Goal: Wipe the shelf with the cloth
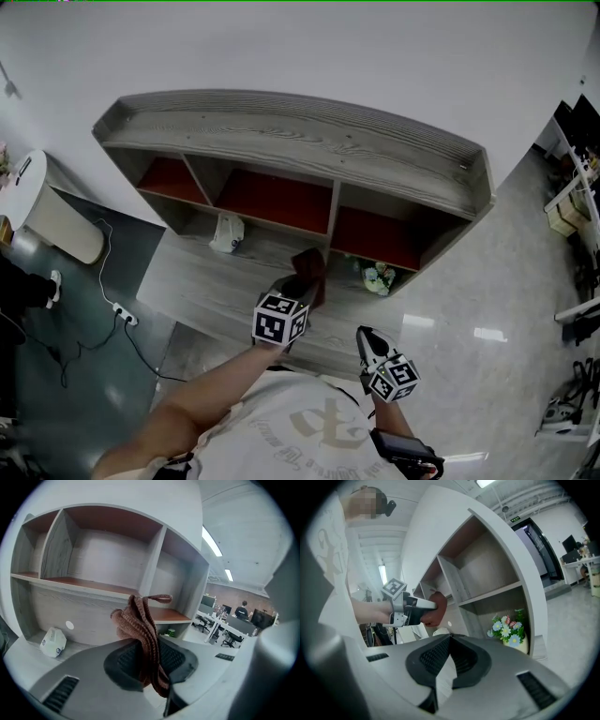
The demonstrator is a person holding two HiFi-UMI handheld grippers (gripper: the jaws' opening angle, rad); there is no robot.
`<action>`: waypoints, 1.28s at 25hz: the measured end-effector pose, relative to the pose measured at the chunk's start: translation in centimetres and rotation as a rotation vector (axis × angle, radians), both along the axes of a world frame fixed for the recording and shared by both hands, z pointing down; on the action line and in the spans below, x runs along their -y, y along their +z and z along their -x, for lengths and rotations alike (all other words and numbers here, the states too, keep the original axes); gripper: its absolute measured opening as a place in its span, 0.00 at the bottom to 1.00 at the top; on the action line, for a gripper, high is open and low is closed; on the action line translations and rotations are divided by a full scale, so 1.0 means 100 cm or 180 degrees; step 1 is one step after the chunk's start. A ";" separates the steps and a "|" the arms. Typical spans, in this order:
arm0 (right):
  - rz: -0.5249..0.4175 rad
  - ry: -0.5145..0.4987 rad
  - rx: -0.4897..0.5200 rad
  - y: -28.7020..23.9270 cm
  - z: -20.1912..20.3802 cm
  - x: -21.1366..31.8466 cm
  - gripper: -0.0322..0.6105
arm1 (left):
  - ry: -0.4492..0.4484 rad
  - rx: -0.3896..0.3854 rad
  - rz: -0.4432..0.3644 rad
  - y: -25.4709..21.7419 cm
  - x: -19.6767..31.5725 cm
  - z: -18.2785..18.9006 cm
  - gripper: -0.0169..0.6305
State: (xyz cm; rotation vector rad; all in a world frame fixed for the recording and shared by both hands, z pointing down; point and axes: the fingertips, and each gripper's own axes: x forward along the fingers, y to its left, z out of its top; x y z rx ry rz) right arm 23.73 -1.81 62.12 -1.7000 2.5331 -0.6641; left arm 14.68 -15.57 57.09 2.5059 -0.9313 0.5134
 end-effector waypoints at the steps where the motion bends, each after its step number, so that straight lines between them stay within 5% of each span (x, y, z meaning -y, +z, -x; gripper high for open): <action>1: 0.0005 -0.0005 -0.0003 0.000 0.004 0.002 0.06 | 0.0020 -0.0048 -0.0007 -0.002 0.000 0.004 0.15; 18: -0.0038 -0.0123 -0.0089 -0.010 0.052 0.043 0.06 | 0.0321 -0.0299 -0.0339 -0.072 0.043 0.045 0.15; 32: -0.0039 0.0025 -0.0087 -0.012 0.057 0.038 0.06 | 0.0817 -0.0075 -0.0046 -0.107 0.125 -0.025 0.15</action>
